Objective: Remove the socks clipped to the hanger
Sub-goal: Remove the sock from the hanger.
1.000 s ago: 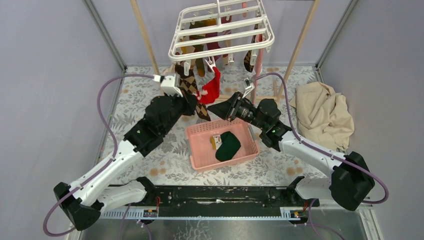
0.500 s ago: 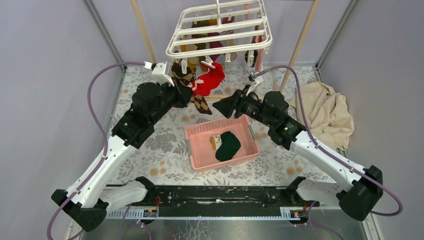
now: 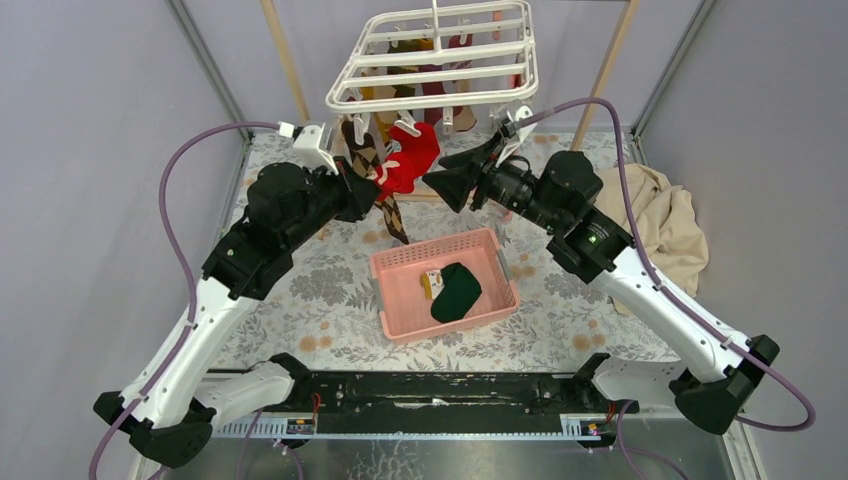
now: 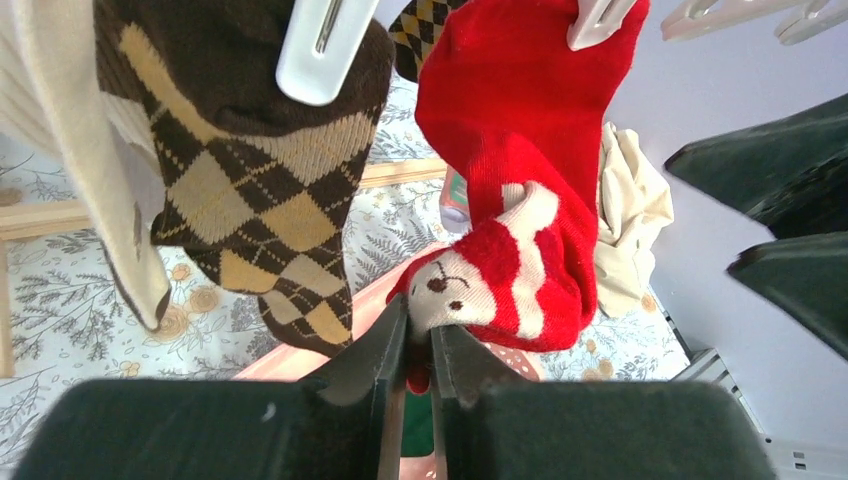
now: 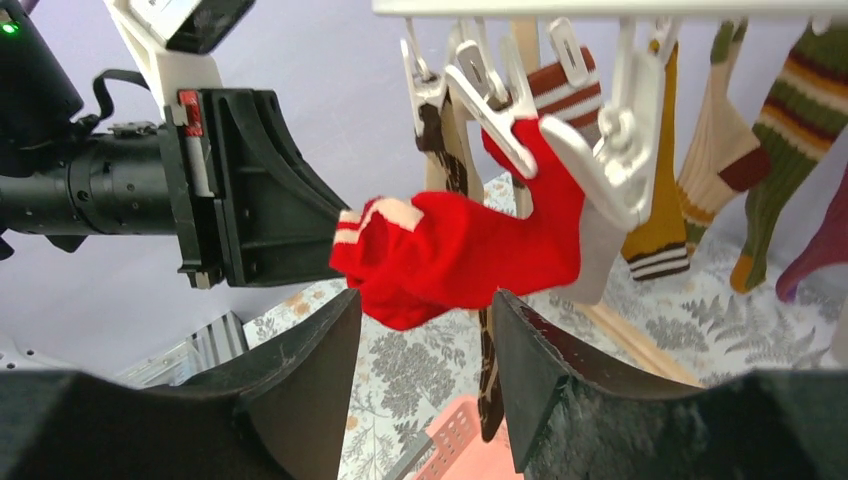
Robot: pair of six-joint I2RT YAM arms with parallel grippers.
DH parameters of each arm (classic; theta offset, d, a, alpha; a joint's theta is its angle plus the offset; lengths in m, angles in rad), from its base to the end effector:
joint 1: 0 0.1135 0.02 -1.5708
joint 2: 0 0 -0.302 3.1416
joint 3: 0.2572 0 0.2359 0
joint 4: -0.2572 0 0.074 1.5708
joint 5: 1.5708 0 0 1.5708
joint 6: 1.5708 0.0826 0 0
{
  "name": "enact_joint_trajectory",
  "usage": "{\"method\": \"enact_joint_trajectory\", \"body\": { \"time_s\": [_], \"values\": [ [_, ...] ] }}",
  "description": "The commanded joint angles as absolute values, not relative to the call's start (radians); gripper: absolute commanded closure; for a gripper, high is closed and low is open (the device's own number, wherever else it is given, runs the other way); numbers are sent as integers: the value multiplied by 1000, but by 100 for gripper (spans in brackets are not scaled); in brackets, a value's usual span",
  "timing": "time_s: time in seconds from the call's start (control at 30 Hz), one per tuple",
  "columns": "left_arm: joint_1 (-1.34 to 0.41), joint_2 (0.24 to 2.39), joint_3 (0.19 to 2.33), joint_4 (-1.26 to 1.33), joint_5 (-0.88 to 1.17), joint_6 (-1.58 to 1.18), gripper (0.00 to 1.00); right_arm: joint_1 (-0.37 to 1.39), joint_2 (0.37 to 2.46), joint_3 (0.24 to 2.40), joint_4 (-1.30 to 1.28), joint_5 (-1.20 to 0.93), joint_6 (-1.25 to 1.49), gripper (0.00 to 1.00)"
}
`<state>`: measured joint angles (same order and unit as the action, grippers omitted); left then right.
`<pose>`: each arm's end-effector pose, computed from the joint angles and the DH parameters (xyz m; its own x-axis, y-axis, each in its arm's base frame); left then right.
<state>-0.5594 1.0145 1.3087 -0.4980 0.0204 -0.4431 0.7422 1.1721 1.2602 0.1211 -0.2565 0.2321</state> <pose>0.1812 -0.1154 0.4619 -0.3897 -0.2617 -0.8830 0.4211 0.8020 -0.4236 0.1887 0.2015 0.5036 -0.0435 0.2620 -0.9641 -0.8495 0.4982 0.1737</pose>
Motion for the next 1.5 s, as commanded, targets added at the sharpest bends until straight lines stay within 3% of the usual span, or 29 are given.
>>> {"method": "enact_joint_trajectory", "body": {
  "time_s": [0.0,0.33,0.83,1.47],
  "values": [
    [-539,992,1348,-575,4,-446,82,775,1208,1374,109,-276,155,42],
    [-439,976,1334,-623,7,-439,80,820,1315,1512,95,-217,133,43],
    [-95,1075,1348,-580,433,-436,80,861,1450,1683,53,35,85,43],
    [-72,1101,1377,-576,554,-429,81,860,1515,1737,53,157,45,38]
  ]
}}
